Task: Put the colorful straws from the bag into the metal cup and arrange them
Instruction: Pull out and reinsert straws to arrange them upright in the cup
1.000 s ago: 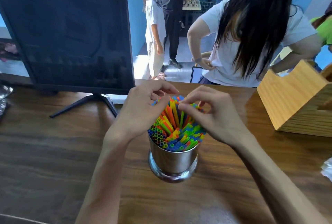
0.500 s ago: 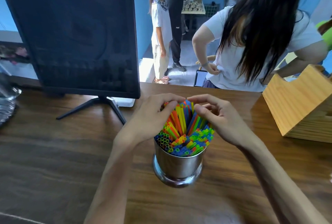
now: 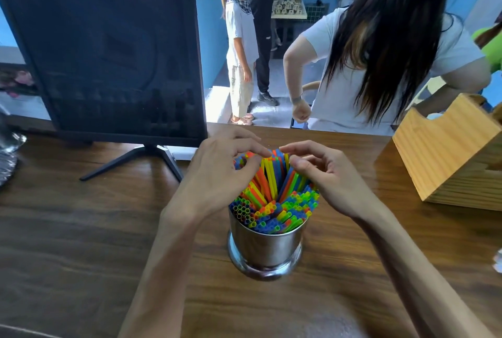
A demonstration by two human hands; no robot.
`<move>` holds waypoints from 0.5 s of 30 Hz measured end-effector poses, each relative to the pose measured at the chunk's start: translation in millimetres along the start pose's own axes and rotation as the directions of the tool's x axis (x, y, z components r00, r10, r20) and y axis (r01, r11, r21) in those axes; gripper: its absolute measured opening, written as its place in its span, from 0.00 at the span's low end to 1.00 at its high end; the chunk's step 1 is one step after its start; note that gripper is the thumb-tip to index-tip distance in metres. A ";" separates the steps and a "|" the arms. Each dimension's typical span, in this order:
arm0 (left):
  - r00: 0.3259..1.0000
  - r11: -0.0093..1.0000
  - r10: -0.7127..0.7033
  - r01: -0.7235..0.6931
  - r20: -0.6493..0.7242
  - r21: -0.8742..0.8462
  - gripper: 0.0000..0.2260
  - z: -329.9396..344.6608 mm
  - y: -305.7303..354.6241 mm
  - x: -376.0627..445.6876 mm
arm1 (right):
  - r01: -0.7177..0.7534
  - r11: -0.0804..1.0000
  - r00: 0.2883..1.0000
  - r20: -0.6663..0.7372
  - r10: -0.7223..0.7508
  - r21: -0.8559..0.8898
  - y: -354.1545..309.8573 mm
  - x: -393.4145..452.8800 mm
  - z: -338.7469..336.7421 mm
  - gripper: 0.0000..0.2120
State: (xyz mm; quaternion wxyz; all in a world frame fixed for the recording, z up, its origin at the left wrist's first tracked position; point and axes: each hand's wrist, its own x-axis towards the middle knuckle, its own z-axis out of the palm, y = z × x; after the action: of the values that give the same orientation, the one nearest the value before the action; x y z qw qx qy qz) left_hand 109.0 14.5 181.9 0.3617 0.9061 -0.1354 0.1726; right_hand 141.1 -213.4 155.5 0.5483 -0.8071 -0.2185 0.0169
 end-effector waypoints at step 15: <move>0.999 1.000 -0.030 0.030 -0.025 -0.005 0.12 -1.0 8.1 -0.8 | 0.081 0.973 0.990 -0.099 -0.105 -0.217 -19.1 0.9 -1.8 0.08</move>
State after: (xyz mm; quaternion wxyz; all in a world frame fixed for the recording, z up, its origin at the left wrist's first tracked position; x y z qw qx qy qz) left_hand 105.0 9.7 187.1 0.3682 0.9049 -0.1174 0.1784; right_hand 135.9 -208.9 173.4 0.4704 -0.8495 -0.2262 -0.0768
